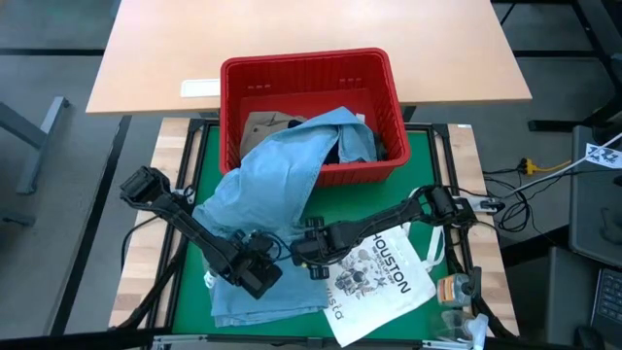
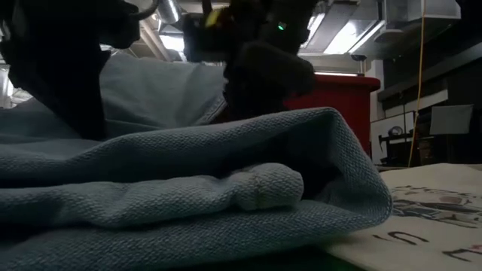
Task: Fold Laundry from Bin
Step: Fold the blue jeans
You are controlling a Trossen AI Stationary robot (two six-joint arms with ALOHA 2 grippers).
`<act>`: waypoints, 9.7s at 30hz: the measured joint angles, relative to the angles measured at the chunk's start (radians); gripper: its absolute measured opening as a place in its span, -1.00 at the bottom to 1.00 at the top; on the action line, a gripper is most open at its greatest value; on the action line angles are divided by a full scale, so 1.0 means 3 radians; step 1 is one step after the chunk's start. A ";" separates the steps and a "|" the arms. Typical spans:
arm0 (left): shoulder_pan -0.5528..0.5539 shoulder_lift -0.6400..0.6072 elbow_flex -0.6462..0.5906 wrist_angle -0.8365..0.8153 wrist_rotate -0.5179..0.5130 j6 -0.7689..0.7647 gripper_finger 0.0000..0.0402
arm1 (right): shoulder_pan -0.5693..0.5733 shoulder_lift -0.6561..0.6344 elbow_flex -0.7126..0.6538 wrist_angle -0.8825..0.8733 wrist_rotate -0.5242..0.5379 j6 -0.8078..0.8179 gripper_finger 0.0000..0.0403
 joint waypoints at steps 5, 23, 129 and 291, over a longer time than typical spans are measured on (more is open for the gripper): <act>0.0103 -0.0001 0.0000 0.0008 -0.0005 -0.0028 -0.61 | 0.0000 0.0001 0.0062 0.0011 0.0229 0.0000 -0.23; 0.0277 -0.0165 0.0001 -0.0329 0.0420 0.0156 -0.61 | -0.0113 0.0046 -0.0266 0.0304 0.0444 0.0099 -0.23; -0.1366 0.0019 0.0221 -0.0168 0.1398 -0.1164 -0.15 | 0.0239 0.0045 0.0363 -0.0364 0.0005 -0.0090 -0.23; 0.1866 -0.1345 0.0463 0.1869 -0.0757 0.5632 -0.36 | -0.1729 -0.1383 0.1828 -0.1830 -0.0880 -0.0919 -0.99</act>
